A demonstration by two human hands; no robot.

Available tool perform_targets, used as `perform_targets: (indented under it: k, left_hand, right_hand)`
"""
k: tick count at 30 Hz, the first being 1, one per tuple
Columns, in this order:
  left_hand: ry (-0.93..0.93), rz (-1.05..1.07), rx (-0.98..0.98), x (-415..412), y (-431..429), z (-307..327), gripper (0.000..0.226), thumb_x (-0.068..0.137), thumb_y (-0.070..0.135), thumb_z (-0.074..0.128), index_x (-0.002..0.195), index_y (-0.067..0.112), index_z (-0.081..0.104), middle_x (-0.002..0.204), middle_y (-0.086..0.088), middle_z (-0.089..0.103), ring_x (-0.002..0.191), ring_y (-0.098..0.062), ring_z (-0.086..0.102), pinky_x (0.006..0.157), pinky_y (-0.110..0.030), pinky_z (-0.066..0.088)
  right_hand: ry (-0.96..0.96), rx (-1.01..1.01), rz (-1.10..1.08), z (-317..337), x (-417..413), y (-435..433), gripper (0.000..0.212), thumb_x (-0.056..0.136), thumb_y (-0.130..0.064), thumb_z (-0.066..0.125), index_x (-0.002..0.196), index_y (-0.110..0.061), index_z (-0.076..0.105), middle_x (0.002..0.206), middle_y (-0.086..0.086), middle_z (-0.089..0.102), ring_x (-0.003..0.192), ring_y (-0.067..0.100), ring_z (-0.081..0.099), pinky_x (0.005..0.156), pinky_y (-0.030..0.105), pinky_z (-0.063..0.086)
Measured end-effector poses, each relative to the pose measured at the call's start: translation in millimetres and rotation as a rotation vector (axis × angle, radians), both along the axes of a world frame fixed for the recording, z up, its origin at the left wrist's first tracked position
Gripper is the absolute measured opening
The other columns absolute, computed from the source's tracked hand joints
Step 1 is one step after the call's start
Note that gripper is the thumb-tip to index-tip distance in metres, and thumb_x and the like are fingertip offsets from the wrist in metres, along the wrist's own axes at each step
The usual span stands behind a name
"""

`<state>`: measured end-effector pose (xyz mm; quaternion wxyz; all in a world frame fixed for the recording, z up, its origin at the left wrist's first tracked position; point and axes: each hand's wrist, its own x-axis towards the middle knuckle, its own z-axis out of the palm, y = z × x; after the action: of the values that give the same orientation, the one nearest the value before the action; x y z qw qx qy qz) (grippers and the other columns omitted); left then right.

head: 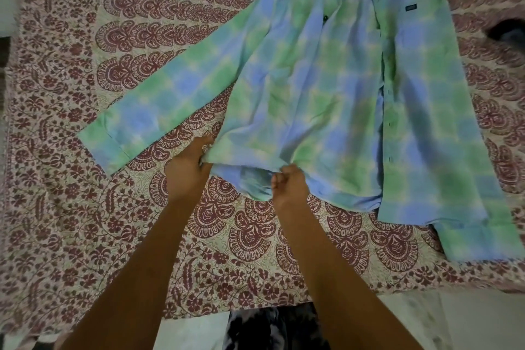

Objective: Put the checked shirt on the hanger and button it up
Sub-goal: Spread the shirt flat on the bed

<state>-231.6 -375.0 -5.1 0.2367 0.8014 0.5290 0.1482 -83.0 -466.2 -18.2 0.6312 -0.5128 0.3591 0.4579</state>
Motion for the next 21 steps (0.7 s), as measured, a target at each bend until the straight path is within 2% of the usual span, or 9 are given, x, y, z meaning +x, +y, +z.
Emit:
perform_targets:
  k: [2, 6, 9, 11, 13, 14, 16, 18, 21]
  left_hand:
    - [0.109, -0.113, 0.017, -8, -3, -4, 0.038, 0.072, 0.011, 0.061, 0.109, 0.018, 0.058, 0.082, -0.016, 0.07, 0.062, -0.031, 0.065, 0.054, -0.03, 0.046]
    - [0.28, -0.149, -0.051, -3, -15, -4, 0.038, 0.079, 0.004, 0.062, 0.115, 0.016, 0.059, 0.094, -0.014, 0.07, 0.073, -0.033, 0.066, 0.06, -0.032, 0.045]
    - [0.265, -0.005, -0.118, 2, -19, 0, 0.041, 0.082, 0.002, 0.054, 0.122, 0.014, 0.054, 0.09, -0.018, 0.069, 0.073, -0.034, 0.063, 0.062, -0.033, 0.041]
    - [0.24, 0.011, -0.147, 0, -19, 1, 0.042, 0.084, 0.001, 0.051, 0.125, 0.013, 0.052, 0.088, -0.02, 0.068, 0.068, -0.029, 0.057, 0.062, -0.031, 0.039]
    - [0.283, -0.03, -0.153, -3, -17, 3, 0.042, 0.086, 0.004, 0.052, 0.127, 0.015, 0.05, 0.088, -0.02, 0.068, 0.071, -0.03, 0.06, 0.064, -0.036, 0.046]
    - [0.312, -0.042, -0.151, -4, -15, 4, 0.043, 0.086, 0.005, 0.053, 0.128, 0.016, 0.049, 0.09, -0.019, 0.069, 0.075, -0.032, 0.063, 0.067, -0.039, 0.05]
    - [0.366, -0.039, -0.148, -5, -13, 7, 0.043, 0.086, 0.006, 0.054, 0.127, 0.017, 0.048, 0.092, -0.017, 0.068, 0.08, -0.034, 0.065, 0.07, -0.042, 0.052]
    - [0.415, -0.053, -0.128, -3, -12, 9, 0.044, 0.084, 0.005, 0.056, 0.125, 0.017, 0.048, 0.099, -0.015, 0.065, 0.081, -0.035, 0.065, 0.067, -0.042, 0.051]
    - [0.389, -0.107, -0.078, -1, -12, 9, 0.045, 0.075, -0.002, 0.064, 0.117, 0.013, 0.056, 0.117, -0.012, 0.055, 0.075, -0.037, 0.064, 0.061, -0.045, 0.053]
  right_hand:
    - [-0.064, 0.036, -0.028, 0, 24, 0, 0.023, 0.08, 0.011, 0.038, 0.07, -0.009, 0.046, 0.045, 0.001, 0.043, 0.039, 0.01, 0.038, 0.041, 0.02, 0.037]
    - [-0.051, 0.224, -0.069, 15, 46, -5, 0.044, 0.084, 0.007, 0.028, 0.118, -0.015, 0.044, 0.089, 0.004, 0.06, 0.064, 0.013, 0.056, 0.053, 0.019, 0.049]
    - [-0.029, 0.28, -0.032, 26, 47, -14, 0.016, 0.09, -0.007, 0.038, 0.091, -0.013, 0.052, 0.076, 0.003, 0.069, 0.066, 0.016, 0.066, 0.063, 0.027, 0.055]
    - [-0.091, 0.171, 0.15, 26, 47, -19, 0.015, 0.091, -0.024, 0.053, 0.083, -0.012, 0.059, 0.075, 0.004, 0.072, 0.063, 0.016, 0.068, 0.067, 0.032, 0.054]
    - [-0.121, 0.013, 0.409, 21, 47, -23, 0.025, 0.08, -0.029, 0.068, 0.091, -0.007, 0.066, 0.096, 0.008, 0.071, 0.074, 0.018, 0.064, 0.054, 0.024, 0.052]
    - [-0.095, -0.043, 0.503, 19, 46, -25, 0.023, 0.077, -0.026, 0.072, 0.09, -0.008, 0.066, 0.094, 0.006, 0.068, 0.069, 0.014, 0.06, 0.042, 0.018, 0.045]
    - [0.002, -0.093, 0.586, 21, 48, -27, 0.013, 0.076, -0.019, 0.072, 0.076, -0.01, 0.062, 0.063, 0.003, 0.058, 0.041, 0.007, 0.047, 0.028, 0.013, 0.028]
    - [0.005, -0.091, 0.539, 25, 53, -30, 0.014, 0.079, -0.013, 0.069, 0.07, -0.008, 0.061, 0.045, 0.002, 0.054, 0.028, 0.007, 0.04, 0.027, 0.014, 0.028]
    - [-0.26, -0.004, 0.328, 33, 53, -32, 0.007, 0.081, -0.01, 0.067, 0.077, -0.013, 0.062, 0.062, -0.003, 0.067, 0.053, 0.007, 0.057, 0.045, 0.017, 0.043]
